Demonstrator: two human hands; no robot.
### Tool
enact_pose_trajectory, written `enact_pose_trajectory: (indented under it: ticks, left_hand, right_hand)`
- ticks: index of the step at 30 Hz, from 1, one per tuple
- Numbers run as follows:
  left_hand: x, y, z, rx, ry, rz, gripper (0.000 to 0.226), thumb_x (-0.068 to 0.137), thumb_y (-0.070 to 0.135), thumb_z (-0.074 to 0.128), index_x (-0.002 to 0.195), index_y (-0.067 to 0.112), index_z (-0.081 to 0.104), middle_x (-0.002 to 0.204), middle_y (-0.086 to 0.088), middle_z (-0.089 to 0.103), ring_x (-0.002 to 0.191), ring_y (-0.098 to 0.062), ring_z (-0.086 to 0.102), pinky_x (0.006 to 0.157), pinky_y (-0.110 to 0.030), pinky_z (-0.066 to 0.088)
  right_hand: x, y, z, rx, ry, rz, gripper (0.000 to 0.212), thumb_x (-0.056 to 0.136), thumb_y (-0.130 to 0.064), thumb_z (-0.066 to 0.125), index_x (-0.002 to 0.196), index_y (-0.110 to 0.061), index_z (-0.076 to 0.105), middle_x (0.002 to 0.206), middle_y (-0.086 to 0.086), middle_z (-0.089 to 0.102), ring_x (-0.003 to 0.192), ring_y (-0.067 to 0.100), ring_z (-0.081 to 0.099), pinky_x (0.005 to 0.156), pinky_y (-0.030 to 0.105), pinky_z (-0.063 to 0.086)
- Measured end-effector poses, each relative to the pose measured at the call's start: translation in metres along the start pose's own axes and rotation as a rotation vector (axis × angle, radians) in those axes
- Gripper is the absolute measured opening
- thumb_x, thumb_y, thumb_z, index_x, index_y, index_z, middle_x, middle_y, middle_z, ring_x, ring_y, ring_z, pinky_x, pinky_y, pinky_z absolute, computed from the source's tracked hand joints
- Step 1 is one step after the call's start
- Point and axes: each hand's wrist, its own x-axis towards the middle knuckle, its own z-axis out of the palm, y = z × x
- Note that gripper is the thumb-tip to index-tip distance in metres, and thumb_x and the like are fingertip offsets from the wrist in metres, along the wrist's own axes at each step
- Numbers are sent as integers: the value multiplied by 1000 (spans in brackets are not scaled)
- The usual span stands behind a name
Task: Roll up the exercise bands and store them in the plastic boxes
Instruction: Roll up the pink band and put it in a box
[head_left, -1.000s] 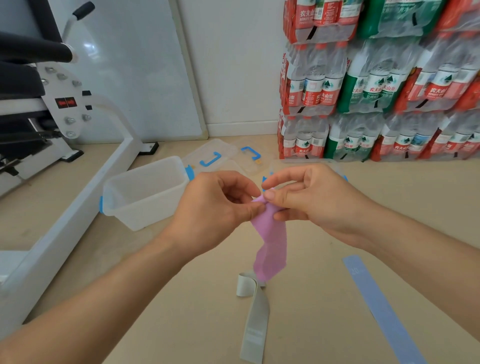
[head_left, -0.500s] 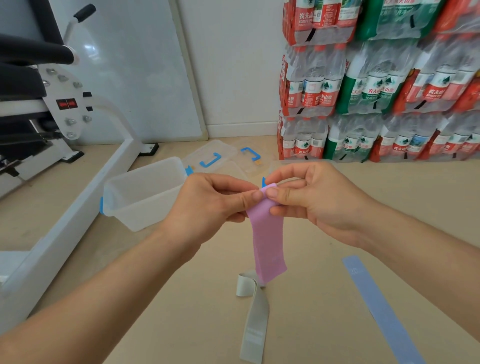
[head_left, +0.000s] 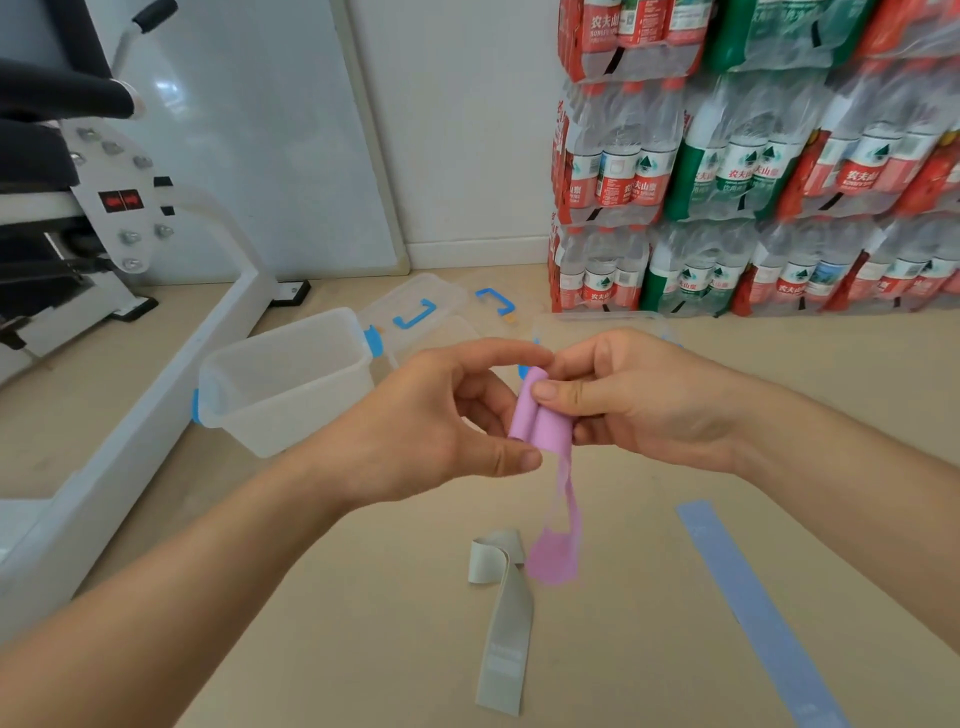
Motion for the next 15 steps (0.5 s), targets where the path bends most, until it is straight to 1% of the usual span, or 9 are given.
enact_pose_trajectory:
  ticks: [2,3,5,7,9,12,15]
  left_hand:
    - [0,3,-2,16,-9,-14,59,65,6,84,114,31,61,73,4,67,71,-15,62,74,-31,55]
    - [-1,4,-3,18,-12,-26,56,64,6,84,110,29,62,71,6,66,68,-13,62,74,-32,55]
    - [-2,6,-3,29,-19,-45,51,63,7,85,105,26,63,67,6,66,64,-11,62,73,-35,56]
    - [-3,8,-2,72,-19,-45,47,63,9,85,102,25,64,65,6,66,61,-10,61,71,-37,56]
    - [-4,9,-1,127,-20,-33,45,64,11,85,101,25,65,66,4,67,60,-9,61,71,-38,56]
    - [-5,11,-1,180,-12,-20,44,64,14,85,101,25,65,69,2,68,62,-10,63,73,-42,57]
    - [-4,10,-2,123,31,-24,48,65,9,84,105,27,63,72,1,71,65,-12,66,77,-41,57]
  right_hand:
    - [0,0,-1,-12,-24,19,22,89,-12,58,99,5,68,92,16,64,84,22,57,83,37,42]
    - [-1,0,-1,-12,-37,28,24,88,-14,59,100,5,68,92,16,63,85,24,56,84,38,42]
    - [-2,-2,0,-27,-65,46,26,82,-22,63,95,-2,72,87,12,65,81,21,56,79,32,45]
    - [-4,-5,2,-68,-70,67,24,79,-29,65,88,-9,74,83,9,65,78,19,54,71,25,46]
    - [-4,-7,3,-116,-47,74,26,78,-33,67,85,-9,75,80,9,64,74,17,53,64,21,45]
    - [-2,-8,7,-163,1,56,23,80,-31,69,80,-10,75,72,5,65,65,10,54,61,20,45]
    - [-1,-6,8,-93,53,-2,19,83,-25,67,82,-7,75,72,7,65,70,14,56,66,24,47]
